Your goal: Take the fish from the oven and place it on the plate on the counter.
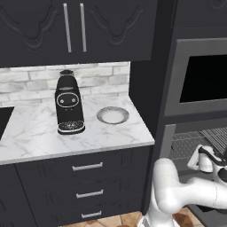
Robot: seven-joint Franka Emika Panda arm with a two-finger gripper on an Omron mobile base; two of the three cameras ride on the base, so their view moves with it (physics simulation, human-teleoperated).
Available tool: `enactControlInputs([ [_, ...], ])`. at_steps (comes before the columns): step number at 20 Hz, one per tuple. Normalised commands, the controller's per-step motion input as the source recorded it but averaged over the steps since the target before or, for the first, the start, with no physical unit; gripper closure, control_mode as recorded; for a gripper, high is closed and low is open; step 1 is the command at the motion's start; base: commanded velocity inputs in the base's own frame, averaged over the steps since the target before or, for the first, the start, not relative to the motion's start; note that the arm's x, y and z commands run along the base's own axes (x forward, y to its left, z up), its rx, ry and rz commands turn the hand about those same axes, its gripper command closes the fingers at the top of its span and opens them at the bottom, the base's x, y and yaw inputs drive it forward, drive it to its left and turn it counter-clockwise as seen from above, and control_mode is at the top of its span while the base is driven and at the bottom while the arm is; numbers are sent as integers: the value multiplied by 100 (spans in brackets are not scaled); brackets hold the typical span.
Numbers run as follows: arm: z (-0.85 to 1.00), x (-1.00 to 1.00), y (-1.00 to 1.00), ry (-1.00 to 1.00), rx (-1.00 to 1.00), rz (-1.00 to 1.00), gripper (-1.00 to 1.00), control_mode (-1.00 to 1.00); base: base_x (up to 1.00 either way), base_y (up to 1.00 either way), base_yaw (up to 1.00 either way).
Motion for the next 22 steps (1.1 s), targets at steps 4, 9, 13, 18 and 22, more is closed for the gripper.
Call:
enactControlInputs([
  [4, -80, 5, 0, 0, 0, 0, -100, -100, 0, 0, 0],
  [9, -57, 24, 0, -5, 0, 0, -100, -100, 0, 0, 0],
  [13, -54, 41, -2, -10, 0, 0, -100, -100, 0, 0, 0],
  [18, -59, 44, -6, -12, 0, 0, -100, -100, 0, 0, 0],
  [22, -57, 32, -6, -13, 0, 0, -100, -100, 0, 0, 0],
])
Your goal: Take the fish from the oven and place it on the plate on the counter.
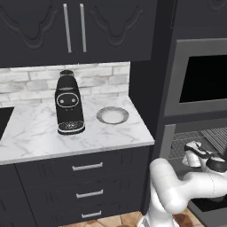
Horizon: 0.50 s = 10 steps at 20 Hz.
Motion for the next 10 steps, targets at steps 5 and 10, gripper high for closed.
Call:
enactControlInputs([
  [5, -49, 20, -2, -15, 0, 0, -100, -100, 0, 0, 0],
  [10, -33, 15, 0, -8, 5, 0, -100, -100, 0, 0, 0],
])
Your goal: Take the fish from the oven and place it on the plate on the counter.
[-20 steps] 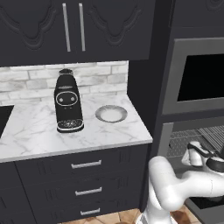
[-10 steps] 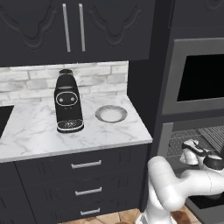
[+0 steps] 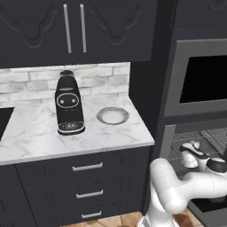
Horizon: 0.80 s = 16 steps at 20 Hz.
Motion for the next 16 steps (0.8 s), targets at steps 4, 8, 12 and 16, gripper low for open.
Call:
enactControlInputs([
  [4, -29, 16, 0, -3, 8, 0, 100, -100, 0, 0, 0],
  [8, -25, 8, 0, -3, 9, 0, 100, -100, 0, 0, 0],
  [12, -33, 14, -3, -5, 8, 0, 100, -100, 0, 0, 0],
  [16, -28, 12, -6, -1, 8, 0, 100, -100, 0, 0, 0],
])
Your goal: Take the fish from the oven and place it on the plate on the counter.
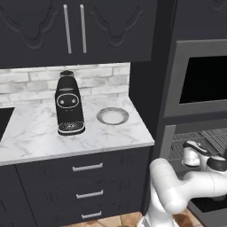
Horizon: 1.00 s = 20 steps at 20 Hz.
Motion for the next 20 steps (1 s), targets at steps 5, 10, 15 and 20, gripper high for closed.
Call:
enactControlInputs([
  [5, -36, -3, -4, 0, 6, 0, 100, -100, 0, 0, 0],
  [10, -28, -10, -3, 1, 3, 0, 100, -100, 0, 0, 0],
  [15, -43, -43, 0, 9, 1, 0, 100, -100, 0, 0, 0],
  [20, -51, -58, -1, 7, 0, 0, 100, -100, 0, 0, 0],
])
